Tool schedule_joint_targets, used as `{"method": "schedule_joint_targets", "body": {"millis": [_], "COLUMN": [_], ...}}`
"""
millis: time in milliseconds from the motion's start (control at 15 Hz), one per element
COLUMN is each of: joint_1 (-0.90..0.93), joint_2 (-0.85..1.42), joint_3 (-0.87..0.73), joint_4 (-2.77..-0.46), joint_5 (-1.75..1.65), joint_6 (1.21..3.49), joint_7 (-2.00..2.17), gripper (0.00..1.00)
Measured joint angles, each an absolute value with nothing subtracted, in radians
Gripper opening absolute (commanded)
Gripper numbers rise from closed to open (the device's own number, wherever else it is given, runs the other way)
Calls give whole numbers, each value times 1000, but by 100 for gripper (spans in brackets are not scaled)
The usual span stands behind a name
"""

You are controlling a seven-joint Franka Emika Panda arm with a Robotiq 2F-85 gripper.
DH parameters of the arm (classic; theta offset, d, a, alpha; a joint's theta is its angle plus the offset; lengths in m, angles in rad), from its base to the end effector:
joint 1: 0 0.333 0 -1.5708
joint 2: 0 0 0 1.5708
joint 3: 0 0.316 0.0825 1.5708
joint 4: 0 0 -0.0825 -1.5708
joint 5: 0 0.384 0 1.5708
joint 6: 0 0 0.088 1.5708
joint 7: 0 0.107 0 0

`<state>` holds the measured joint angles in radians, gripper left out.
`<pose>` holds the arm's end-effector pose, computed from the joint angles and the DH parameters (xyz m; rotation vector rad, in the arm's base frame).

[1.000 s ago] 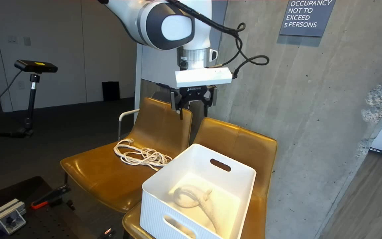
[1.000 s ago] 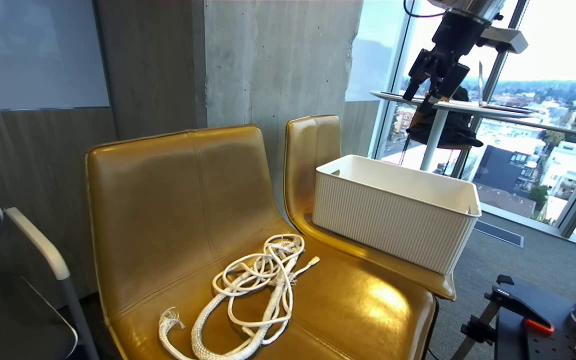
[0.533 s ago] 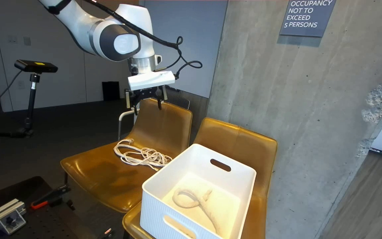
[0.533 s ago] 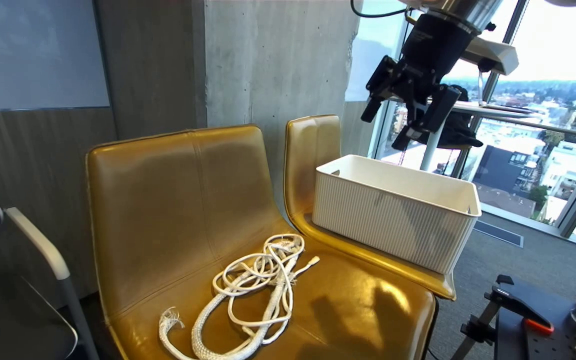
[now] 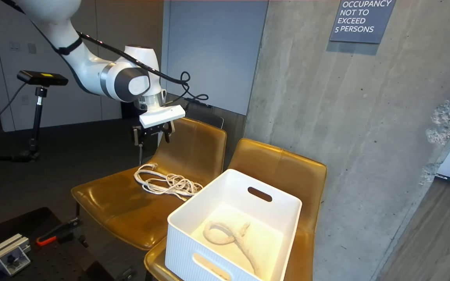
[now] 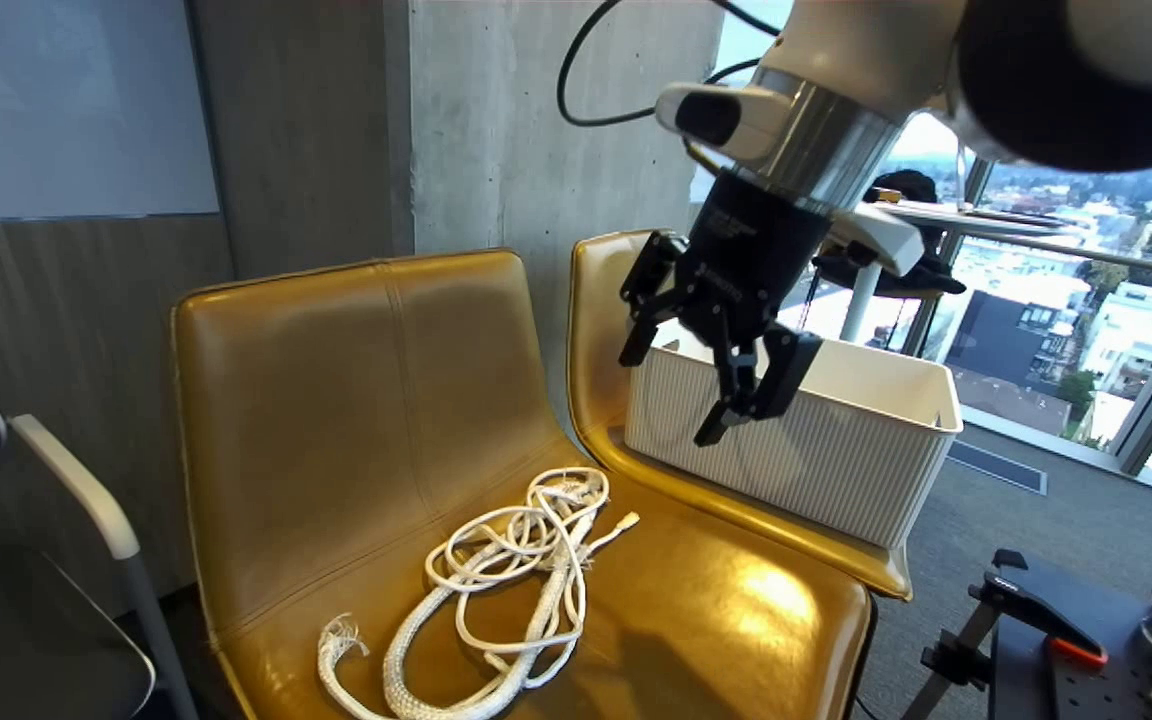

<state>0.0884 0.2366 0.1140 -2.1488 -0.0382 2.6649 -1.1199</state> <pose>0.5799 0.1186 0.3204 2.3423 1.8688 0.3830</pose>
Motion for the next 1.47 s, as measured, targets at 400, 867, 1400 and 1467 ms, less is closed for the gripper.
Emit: {"method": "schedule_joint_targets", "body": {"millis": [400,867,1400,1467], "joint_1": [100,113,148,153], "joint_2": [559,788,932,944], "joint_3": [129,130,131,131], "joint_4": [-1929,-1734,-1582,-1570], "joint_5": [-134,-200,-221,-226], "joint_6": [2667,2658,2582,2568], "joint_7": [-1114,-1114,-1114,-1114], "gripper": [100,100,100,100]}}
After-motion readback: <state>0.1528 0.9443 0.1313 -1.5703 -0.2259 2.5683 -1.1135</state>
